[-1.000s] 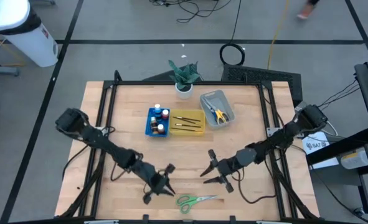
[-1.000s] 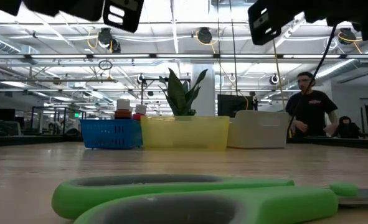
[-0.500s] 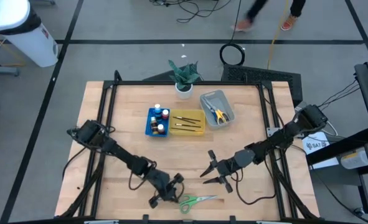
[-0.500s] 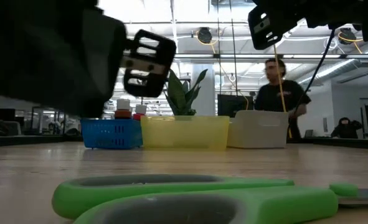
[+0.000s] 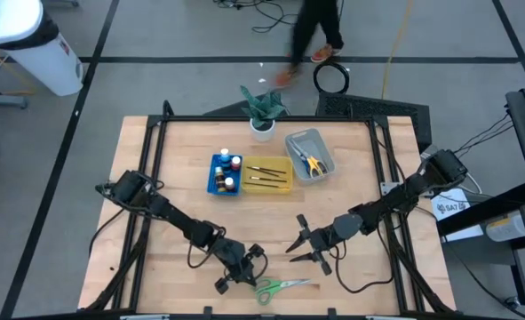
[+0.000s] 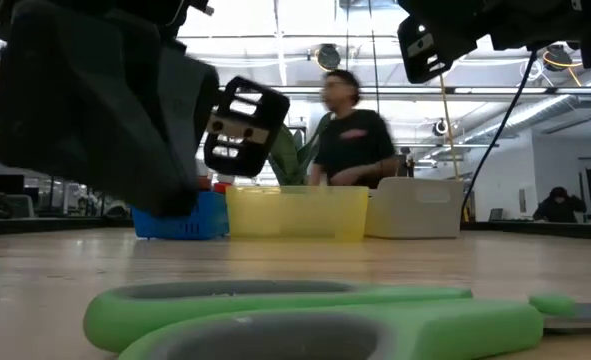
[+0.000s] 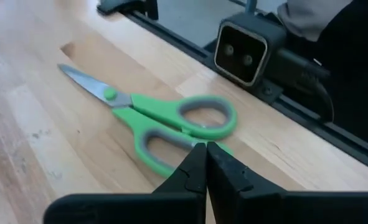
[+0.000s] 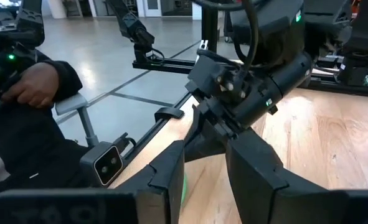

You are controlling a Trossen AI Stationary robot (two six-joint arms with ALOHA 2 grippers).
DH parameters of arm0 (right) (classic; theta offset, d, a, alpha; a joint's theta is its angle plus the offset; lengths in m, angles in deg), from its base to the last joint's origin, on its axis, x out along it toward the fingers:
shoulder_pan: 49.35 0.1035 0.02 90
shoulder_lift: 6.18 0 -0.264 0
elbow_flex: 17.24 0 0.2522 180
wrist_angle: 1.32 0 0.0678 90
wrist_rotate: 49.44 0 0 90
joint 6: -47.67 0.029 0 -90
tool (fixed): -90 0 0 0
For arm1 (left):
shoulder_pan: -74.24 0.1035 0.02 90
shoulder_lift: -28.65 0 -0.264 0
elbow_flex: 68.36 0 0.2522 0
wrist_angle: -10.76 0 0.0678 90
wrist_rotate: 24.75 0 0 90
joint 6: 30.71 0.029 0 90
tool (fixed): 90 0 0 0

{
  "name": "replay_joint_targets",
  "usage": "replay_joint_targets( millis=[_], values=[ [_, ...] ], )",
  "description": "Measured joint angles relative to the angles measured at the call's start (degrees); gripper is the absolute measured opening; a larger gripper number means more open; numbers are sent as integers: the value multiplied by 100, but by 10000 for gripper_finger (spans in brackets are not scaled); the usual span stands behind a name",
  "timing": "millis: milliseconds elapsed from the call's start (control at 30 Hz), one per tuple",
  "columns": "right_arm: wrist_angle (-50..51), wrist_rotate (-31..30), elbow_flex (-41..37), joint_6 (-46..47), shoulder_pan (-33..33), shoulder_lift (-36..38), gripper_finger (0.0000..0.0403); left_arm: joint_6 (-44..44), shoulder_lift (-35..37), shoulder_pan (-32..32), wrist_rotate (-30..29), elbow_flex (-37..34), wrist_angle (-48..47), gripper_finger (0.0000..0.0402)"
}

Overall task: Pick & Place Paint Supplies
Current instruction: Put the grey scissor into the gray bin

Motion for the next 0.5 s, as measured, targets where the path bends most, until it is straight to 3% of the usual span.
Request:
replay_joint_targets(
  millis=[233,367,500],
  values=[
    [132,-242,41,-137,40,1,105,146,-32,-7,-115,0,-35,21],
    [1860,-908,821,60,257,-45,105,326,218,-44,-438,-2,-93,7],
    [3668,-1047,2095,360,565,-621,105,379,917,-87,-1025,-4,-705,13]
  ],
)
